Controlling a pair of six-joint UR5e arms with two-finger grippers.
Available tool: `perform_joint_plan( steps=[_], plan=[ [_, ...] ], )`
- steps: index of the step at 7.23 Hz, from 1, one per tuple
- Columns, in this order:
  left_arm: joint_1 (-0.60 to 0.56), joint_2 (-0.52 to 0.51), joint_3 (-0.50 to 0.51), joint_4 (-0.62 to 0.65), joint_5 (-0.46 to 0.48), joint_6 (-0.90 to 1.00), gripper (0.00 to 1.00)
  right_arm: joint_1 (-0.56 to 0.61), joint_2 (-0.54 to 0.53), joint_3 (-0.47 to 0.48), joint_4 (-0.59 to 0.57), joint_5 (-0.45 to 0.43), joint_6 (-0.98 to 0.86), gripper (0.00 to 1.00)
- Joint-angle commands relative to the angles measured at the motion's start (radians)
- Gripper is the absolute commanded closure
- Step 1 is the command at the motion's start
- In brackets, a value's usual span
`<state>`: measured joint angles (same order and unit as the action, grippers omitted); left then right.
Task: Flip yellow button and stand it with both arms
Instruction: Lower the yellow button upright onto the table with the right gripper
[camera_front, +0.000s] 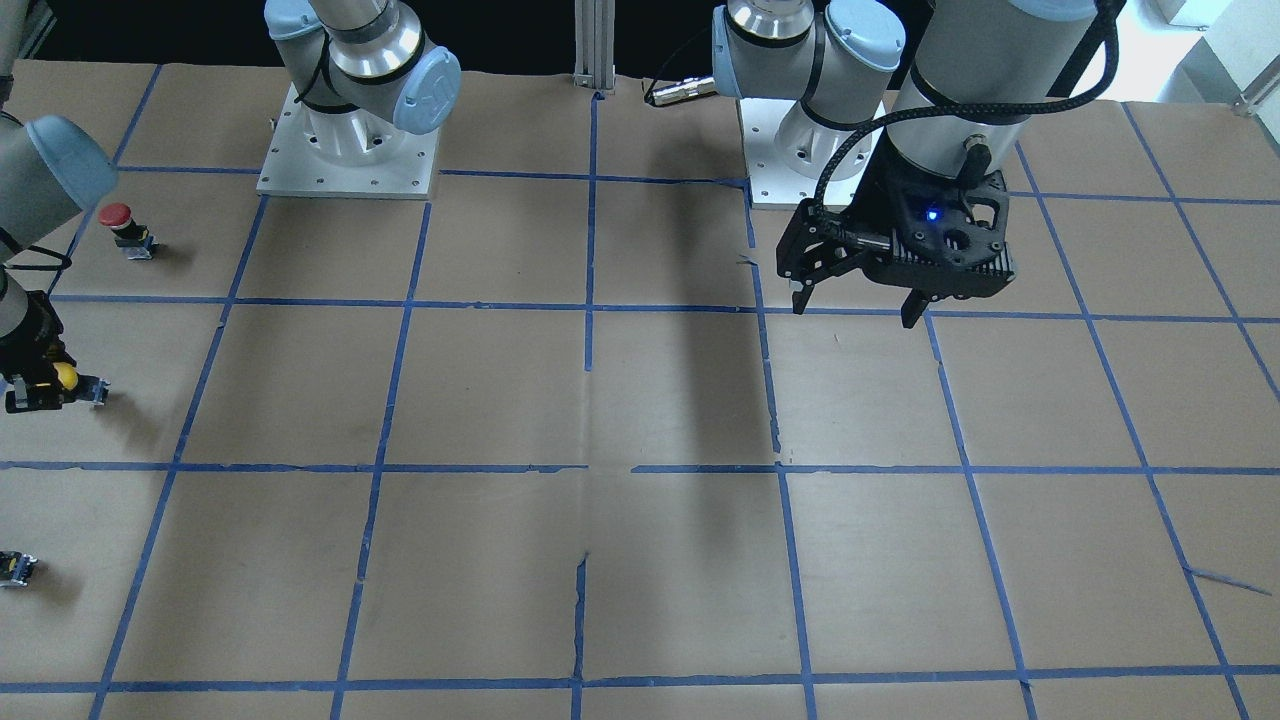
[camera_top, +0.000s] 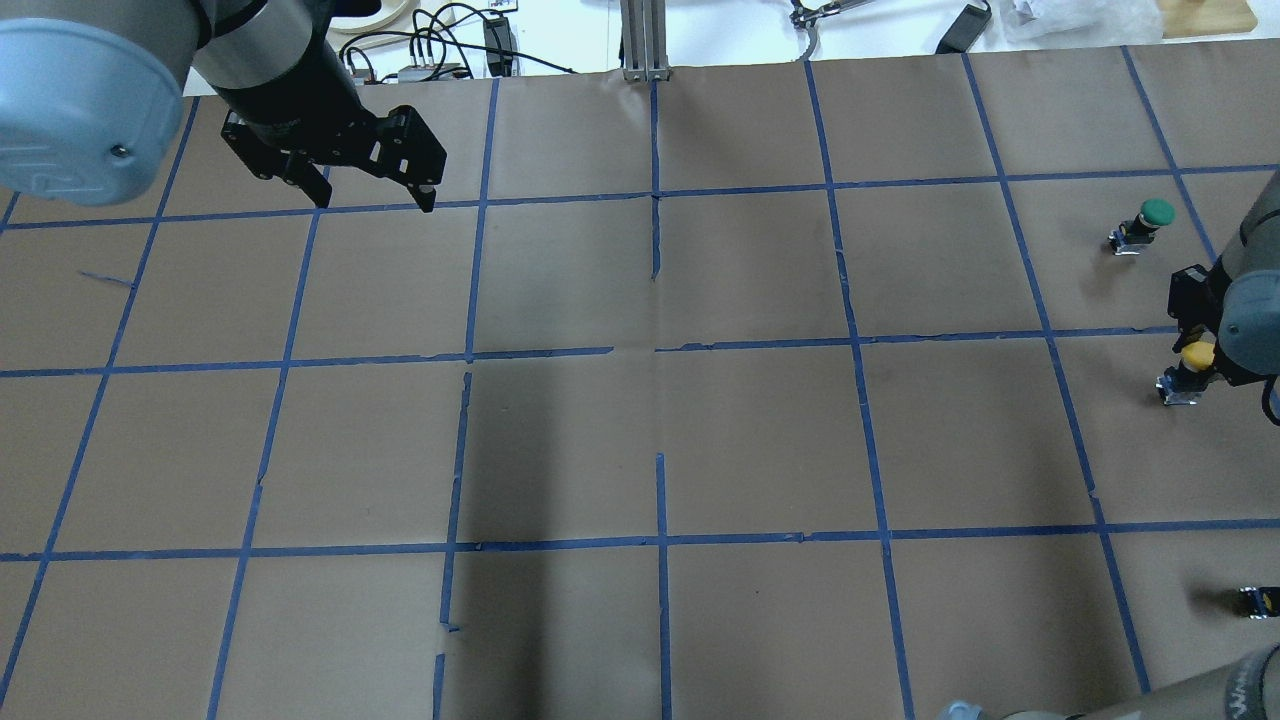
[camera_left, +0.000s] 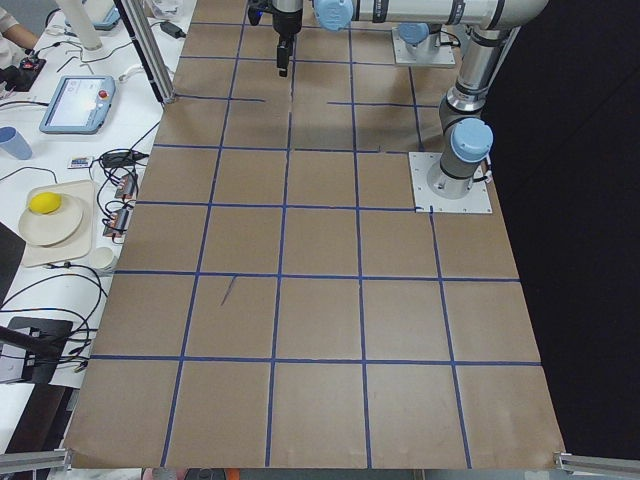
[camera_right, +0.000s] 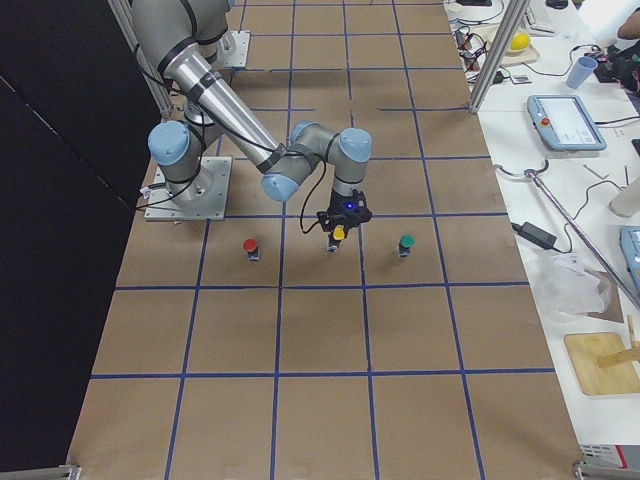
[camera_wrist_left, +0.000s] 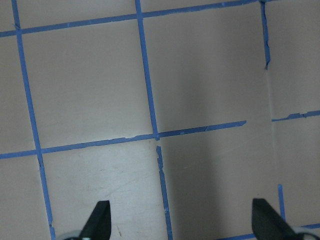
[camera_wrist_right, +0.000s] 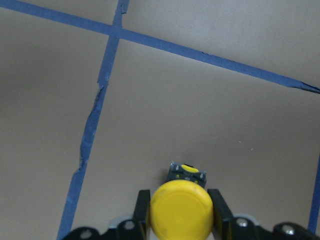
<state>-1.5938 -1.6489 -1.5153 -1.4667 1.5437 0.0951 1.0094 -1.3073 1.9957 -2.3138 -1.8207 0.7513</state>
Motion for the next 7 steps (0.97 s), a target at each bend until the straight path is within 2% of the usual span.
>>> perform_joint_plan(
  steps=[1, 2, 4, 6, 7],
  plan=[
    [0.0, -0.002, 0.0, 0.002, -0.001, 0.0, 0.0, 0.0, 0.0, 0.0, 0.002, 0.0, -0.001, 0.6],
    [0.0, -0.002, 0.0, 0.002, -0.001, 0.0, 0.0, 0.0, 0.003, 0.0, 0.001, 0.0, -0.003, 0.52],
    [0.002, -0.002, 0.001, 0.002, -0.002, 0.008, 0.0, 0.0, 0.005, 0.0, 0.002, -0.002, -0.003, 0.49],
    [0.0, -0.002, 0.001, 0.002, -0.002, 0.008, 0.0, 0.0, 0.003, 0.0, 0.008, -0.006, -0.001, 0.43],
    [0.0, -0.003, 0.001, 0.003, -0.004, 0.008, 0.0, 0.0, 0.002, 0.002, 0.008, -0.006, -0.001, 0.36]
  ],
)
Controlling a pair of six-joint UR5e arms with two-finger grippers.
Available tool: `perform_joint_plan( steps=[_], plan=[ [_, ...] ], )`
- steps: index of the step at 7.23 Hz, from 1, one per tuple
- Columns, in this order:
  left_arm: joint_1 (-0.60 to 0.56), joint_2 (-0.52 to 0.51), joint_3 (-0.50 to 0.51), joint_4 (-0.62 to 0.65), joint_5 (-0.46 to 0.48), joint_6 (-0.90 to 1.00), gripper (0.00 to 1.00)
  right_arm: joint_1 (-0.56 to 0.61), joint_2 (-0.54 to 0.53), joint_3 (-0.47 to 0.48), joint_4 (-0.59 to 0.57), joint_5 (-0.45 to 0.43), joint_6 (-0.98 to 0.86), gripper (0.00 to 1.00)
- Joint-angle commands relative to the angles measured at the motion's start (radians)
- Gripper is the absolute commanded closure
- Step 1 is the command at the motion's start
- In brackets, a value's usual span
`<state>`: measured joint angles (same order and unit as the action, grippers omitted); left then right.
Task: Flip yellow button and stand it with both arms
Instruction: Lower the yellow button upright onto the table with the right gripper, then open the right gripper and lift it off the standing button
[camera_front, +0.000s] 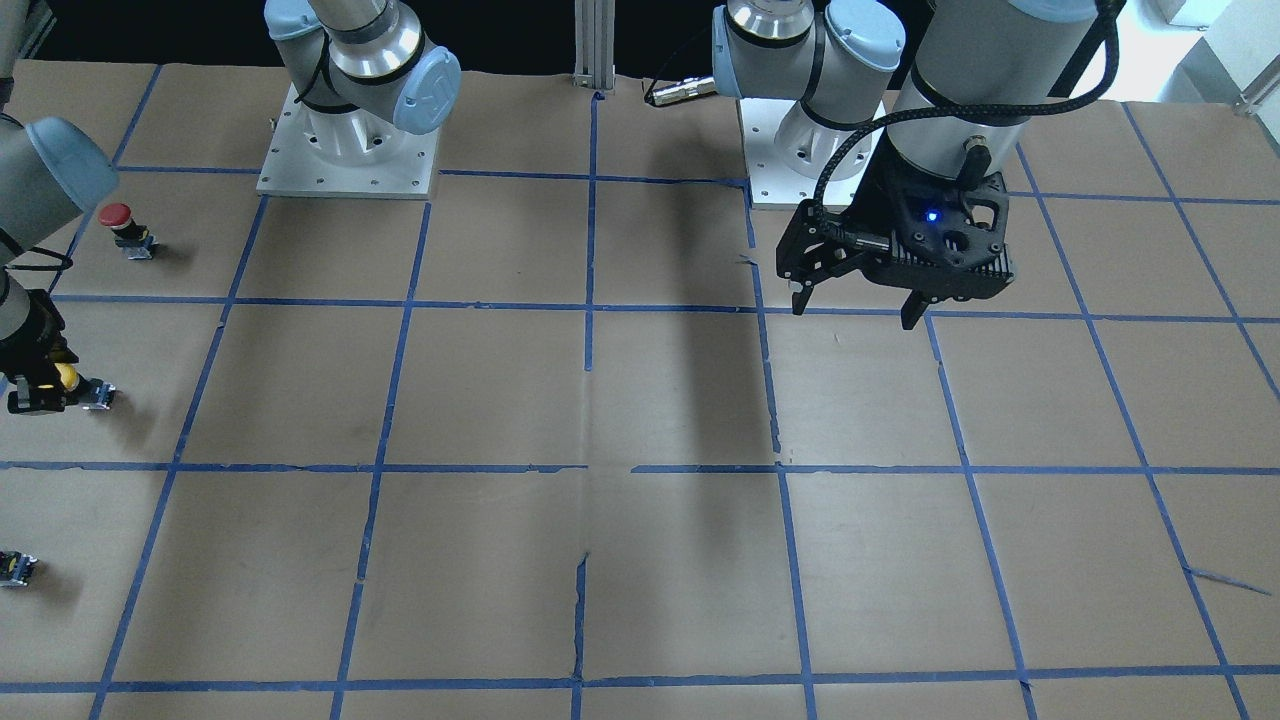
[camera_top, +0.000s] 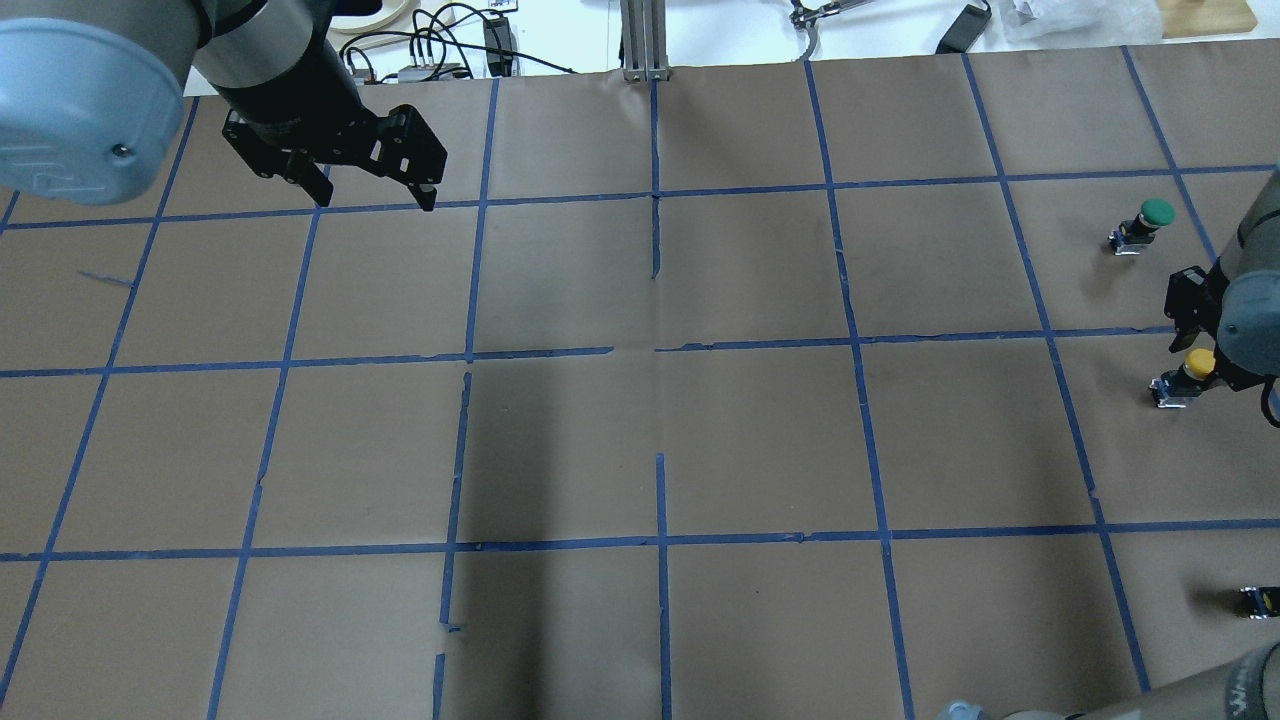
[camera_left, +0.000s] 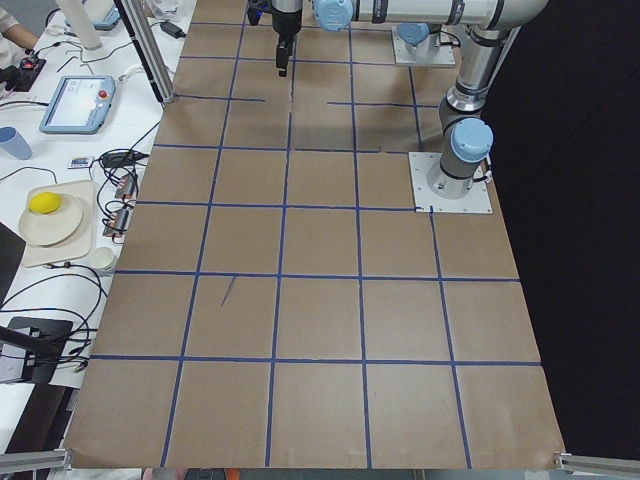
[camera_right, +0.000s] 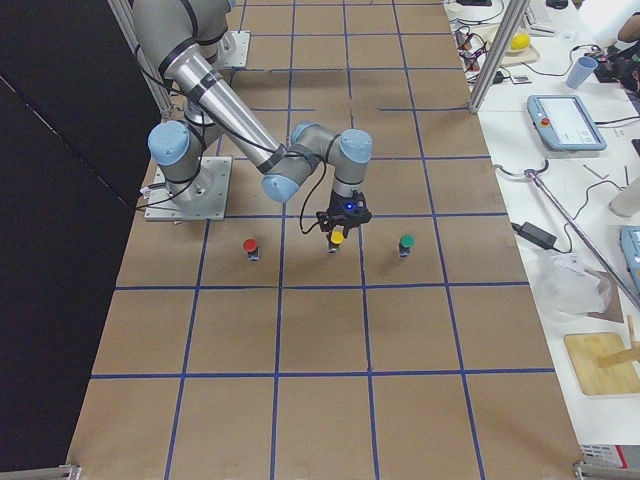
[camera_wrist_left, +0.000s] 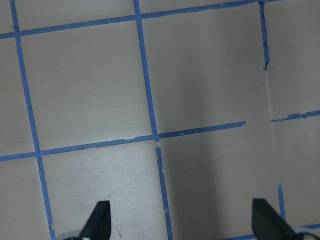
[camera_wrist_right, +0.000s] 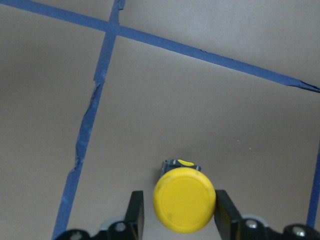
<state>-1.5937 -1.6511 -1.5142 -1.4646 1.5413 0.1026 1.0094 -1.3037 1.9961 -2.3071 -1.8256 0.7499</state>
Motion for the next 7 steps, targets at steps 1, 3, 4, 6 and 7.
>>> perform_joint_plan(
  steps=[1, 3, 4, 6, 7],
  plan=[
    [0.0, -0.001, 0.0, 0.001, -0.001, -0.003, 0.0, -0.002, -0.002, 0.003, 0.002, -0.001, 0.0, 0.35],
    [-0.002, 0.0, 0.002, 0.001, 0.0, -0.006, 0.0, -0.012, -0.015, 0.003, 0.029, -0.003, 0.002, 0.32],
    [0.0, -0.001, 0.002, 0.001, 0.0, -0.006, 0.0, -0.014, -0.046, 0.003, 0.073, -0.003, 0.0, 0.3],
    [0.0, -0.007, 0.012, 0.001, 0.002, -0.007, 0.0, -0.015, -0.113, 0.0, 0.162, -0.001, -0.001, 0.29],
    [0.0, -0.009, 0.018, 0.001, 0.002, -0.007, 0.0, -0.015, -0.117, -0.011, 0.166, -0.001, -0.001, 0.23]
  ],
)
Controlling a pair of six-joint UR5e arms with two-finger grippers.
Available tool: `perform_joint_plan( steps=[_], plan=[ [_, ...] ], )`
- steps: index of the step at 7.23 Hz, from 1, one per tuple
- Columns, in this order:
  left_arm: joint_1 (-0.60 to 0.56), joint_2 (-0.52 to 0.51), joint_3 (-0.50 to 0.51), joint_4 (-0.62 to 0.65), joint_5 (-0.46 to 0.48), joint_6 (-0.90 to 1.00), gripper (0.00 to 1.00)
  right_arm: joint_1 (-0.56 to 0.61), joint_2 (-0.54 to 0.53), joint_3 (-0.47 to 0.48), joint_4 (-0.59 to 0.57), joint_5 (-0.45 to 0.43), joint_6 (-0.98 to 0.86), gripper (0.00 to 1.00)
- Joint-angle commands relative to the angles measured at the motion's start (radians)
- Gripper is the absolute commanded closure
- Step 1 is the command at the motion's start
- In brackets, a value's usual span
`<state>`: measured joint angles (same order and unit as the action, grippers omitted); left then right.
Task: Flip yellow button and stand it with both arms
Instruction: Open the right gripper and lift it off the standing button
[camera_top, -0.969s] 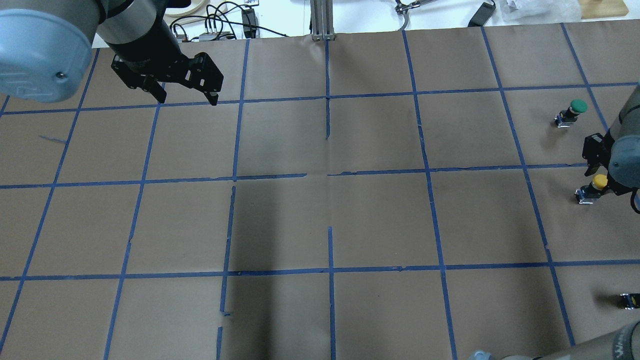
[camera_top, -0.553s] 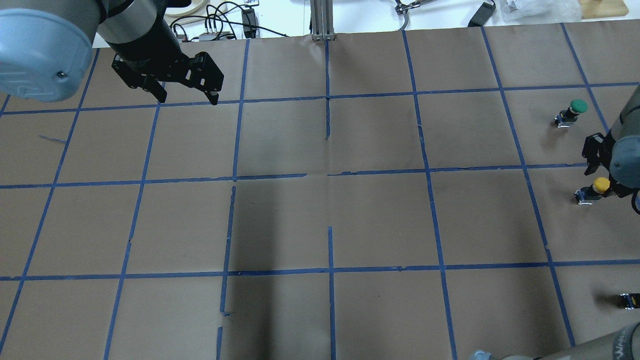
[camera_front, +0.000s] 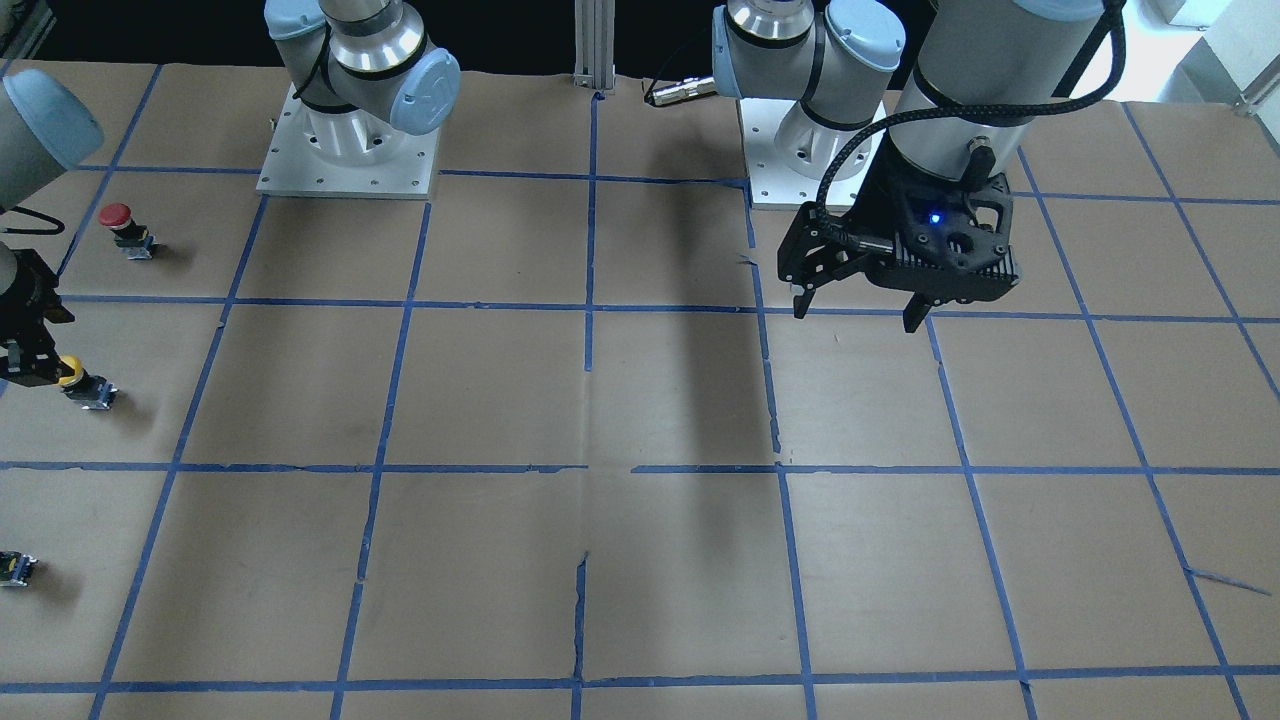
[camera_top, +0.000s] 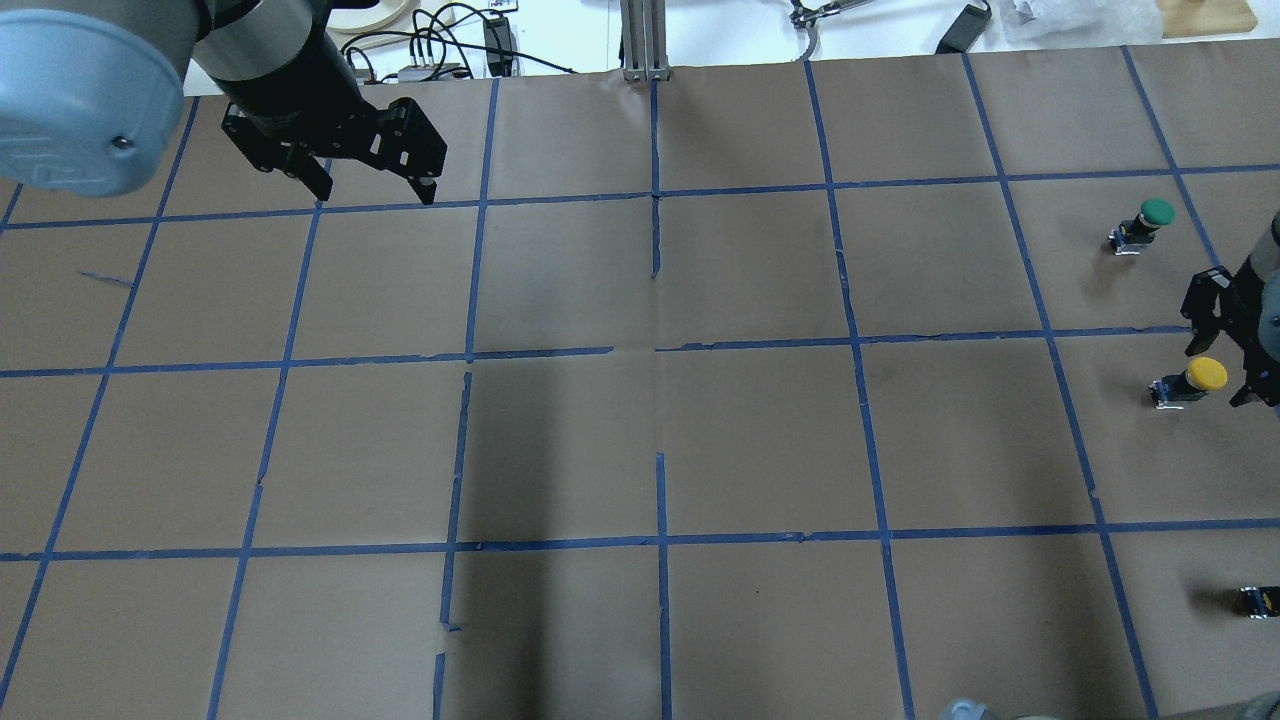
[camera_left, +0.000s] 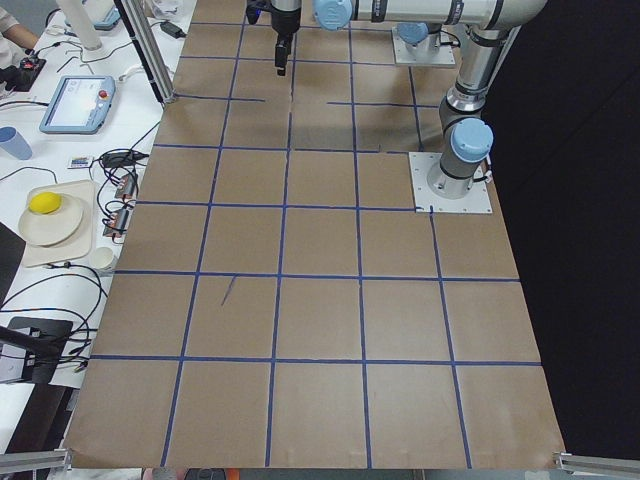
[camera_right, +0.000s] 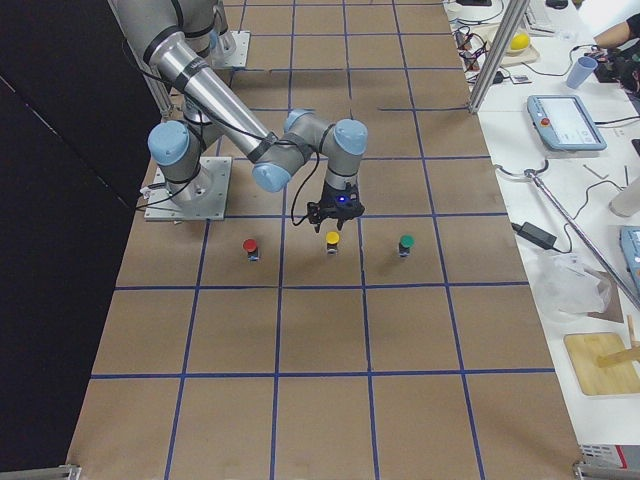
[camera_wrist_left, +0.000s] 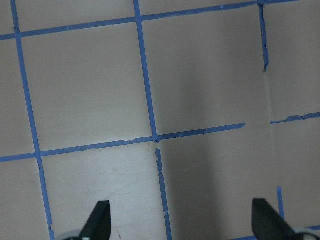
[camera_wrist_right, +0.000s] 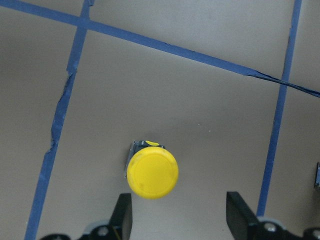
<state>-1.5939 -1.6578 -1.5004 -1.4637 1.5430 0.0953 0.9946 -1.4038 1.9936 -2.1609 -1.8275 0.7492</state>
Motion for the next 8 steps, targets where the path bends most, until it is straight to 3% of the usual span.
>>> perform_joint_plan(
  steps=[1, 2, 3, 5, 7, 8],
  plan=[
    [0.002, -0.002, 0.005, -0.001, 0.002, 0.0, 0.0, 0.001, -0.026, -0.036, 0.021, 0.004, -0.005, 0.11],
    [0.002, -0.002, 0.006, -0.001, 0.0, 0.0, 0.0, 0.005, -0.03, -0.074, 0.024, 0.023, -0.066, 0.0],
    [0.0, -0.002, 0.006, -0.001, 0.0, 0.0, 0.0, 0.012, -0.046, -0.113, 0.035, 0.066, -0.156, 0.0],
    [0.002, -0.002, 0.006, 0.0, 0.0, 0.0, 0.0, 0.098, -0.046, -0.22, 0.258, 0.086, -0.188, 0.0],
    [0.002, -0.002, 0.006, -0.001, 0.0, 0.0, 0.0, 0.22, -0.056, -0.317, 0.41, 0.129, -0.214, 0.0],
    [0.002, -0.002, 0.005, -0.001, 0.0, 0.0, 0.0, 0.237, -0.069, -0.335, 0.456, 0.225, -0.319, 0.0]
  ],
)
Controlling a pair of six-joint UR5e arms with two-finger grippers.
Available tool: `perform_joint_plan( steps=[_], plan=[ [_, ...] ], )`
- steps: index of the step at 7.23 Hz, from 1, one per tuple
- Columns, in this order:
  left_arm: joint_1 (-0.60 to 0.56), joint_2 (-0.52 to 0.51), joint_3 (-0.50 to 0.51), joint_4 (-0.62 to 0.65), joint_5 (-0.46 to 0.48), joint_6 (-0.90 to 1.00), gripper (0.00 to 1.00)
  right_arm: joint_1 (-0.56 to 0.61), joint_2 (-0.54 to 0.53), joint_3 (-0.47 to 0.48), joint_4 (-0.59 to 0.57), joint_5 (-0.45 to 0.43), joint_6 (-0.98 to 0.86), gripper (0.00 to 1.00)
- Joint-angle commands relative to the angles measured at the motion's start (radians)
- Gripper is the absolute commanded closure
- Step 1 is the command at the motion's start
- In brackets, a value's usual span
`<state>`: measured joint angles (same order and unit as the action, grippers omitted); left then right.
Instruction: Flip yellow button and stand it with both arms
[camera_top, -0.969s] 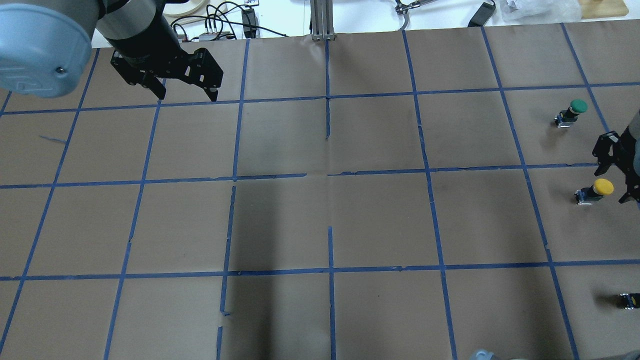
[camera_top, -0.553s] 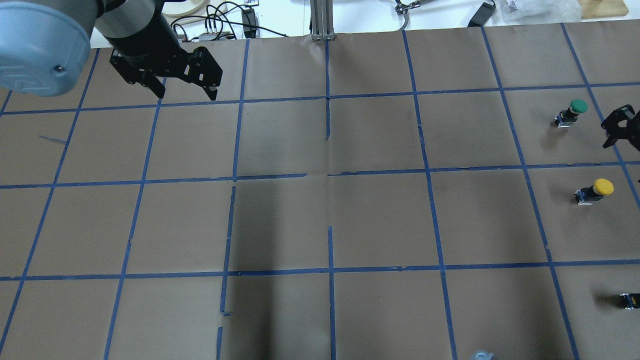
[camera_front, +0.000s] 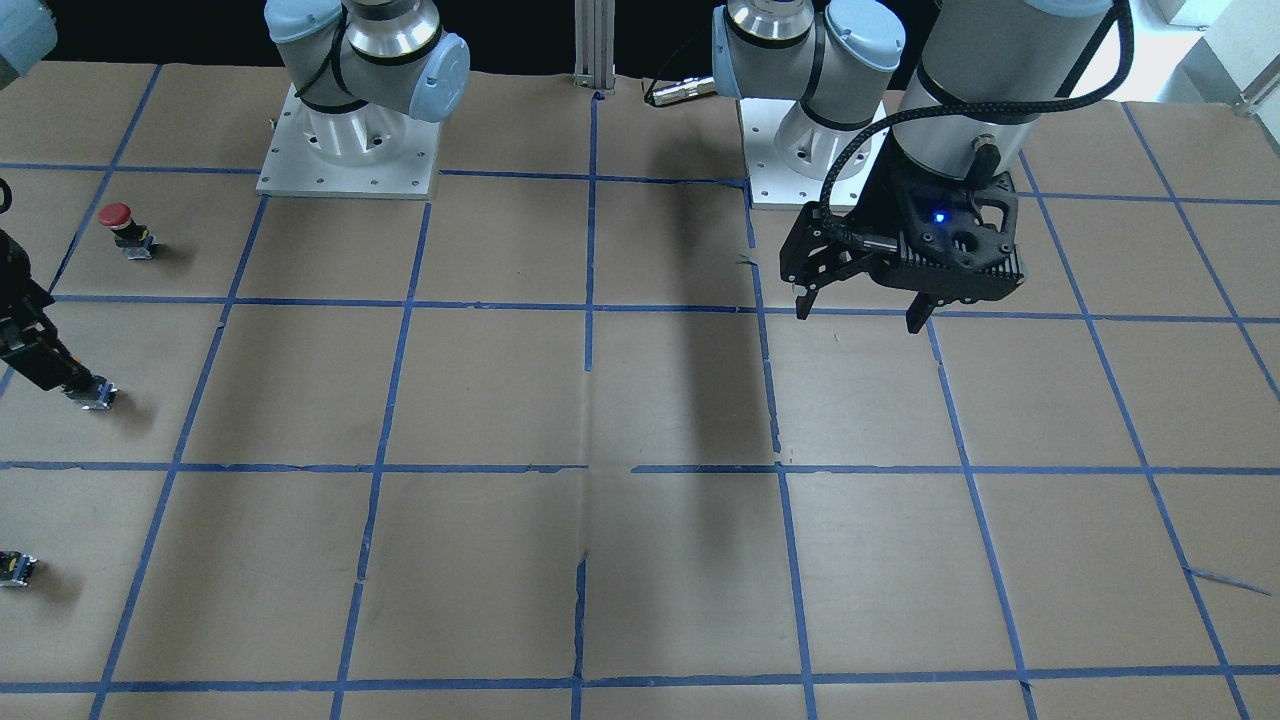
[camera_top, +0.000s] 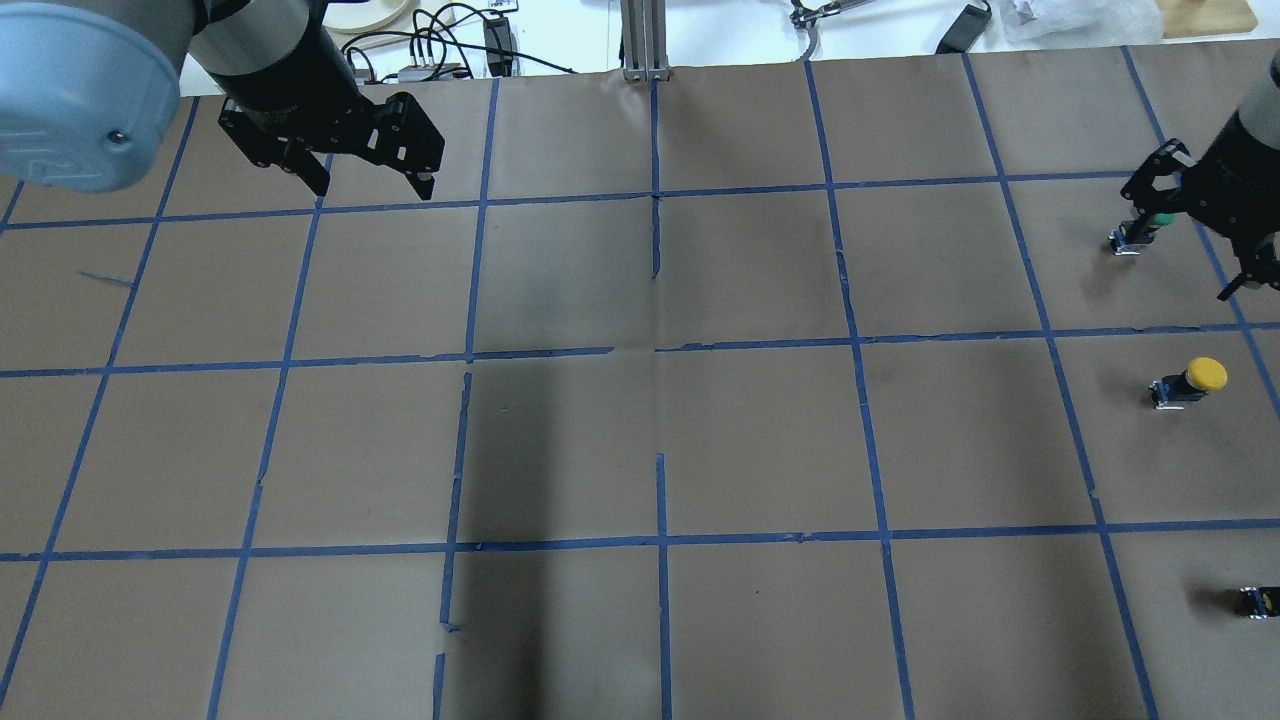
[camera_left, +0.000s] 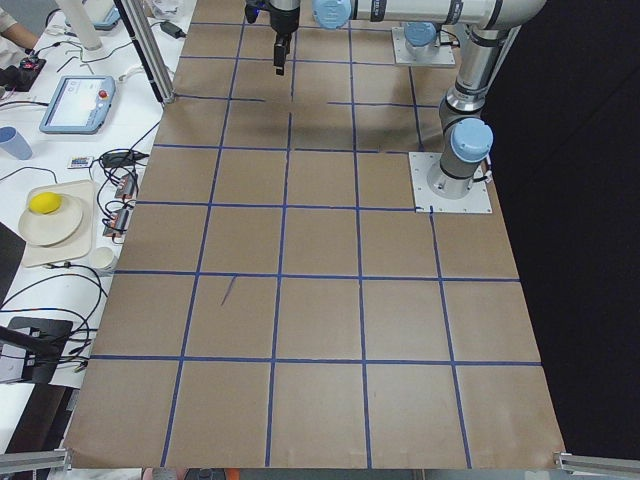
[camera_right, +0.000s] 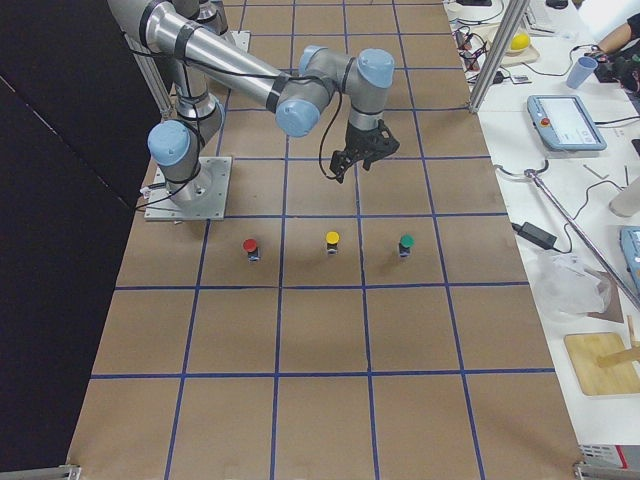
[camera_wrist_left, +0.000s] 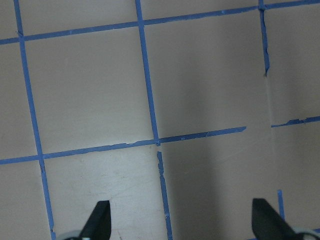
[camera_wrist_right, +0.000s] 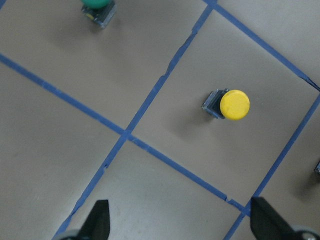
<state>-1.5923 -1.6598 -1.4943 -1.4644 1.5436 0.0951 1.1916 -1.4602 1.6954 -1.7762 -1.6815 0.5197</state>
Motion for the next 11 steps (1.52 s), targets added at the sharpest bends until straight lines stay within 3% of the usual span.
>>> perform_joint_plan(
  steps=[1, 3, 5, 6, 9, 11],
  plan=[
    [-0.001, 0.002, -0.001, -0.001, 0.001, 0.0, 0.0, 0.049, -0.046, -0.051, 0.09, 0.16, -0.178, 0.0],
    [-0.001, 0.002, -0.007, 0.001, 0.0, 0.0, 0.0, 0.149, -0.13, -0.059, 0.221, 0.157, -0.343, 0.0],
    [-0.001, 0.002, -0.007, 0.001, 0.0, 0.0, 0.0, 0.305, -0.158, -0.143, 0.346, 0.061, -0.418, 0.0],
    [0.0, 0.002, -0.004, 0.001, 0.001, 0.002, 0.0, 0.334, -0.166, -0.151, 0.372, 0.069, -0.405, 0.0],
    [-0.001, 0.006, -0.018, 0.001, 0.001, 0.002, 0.0, 0.339, -0.241, -0.048, 0.405, 0.069, -0.403, 0.0],
    [-0.001, 0.005, -0.018, -0.001, 0.0, 0.002, 0.0, 0.333, -0.238, -0.057, 0.393, 0.075, -0.459, 0.0]
  ],
)
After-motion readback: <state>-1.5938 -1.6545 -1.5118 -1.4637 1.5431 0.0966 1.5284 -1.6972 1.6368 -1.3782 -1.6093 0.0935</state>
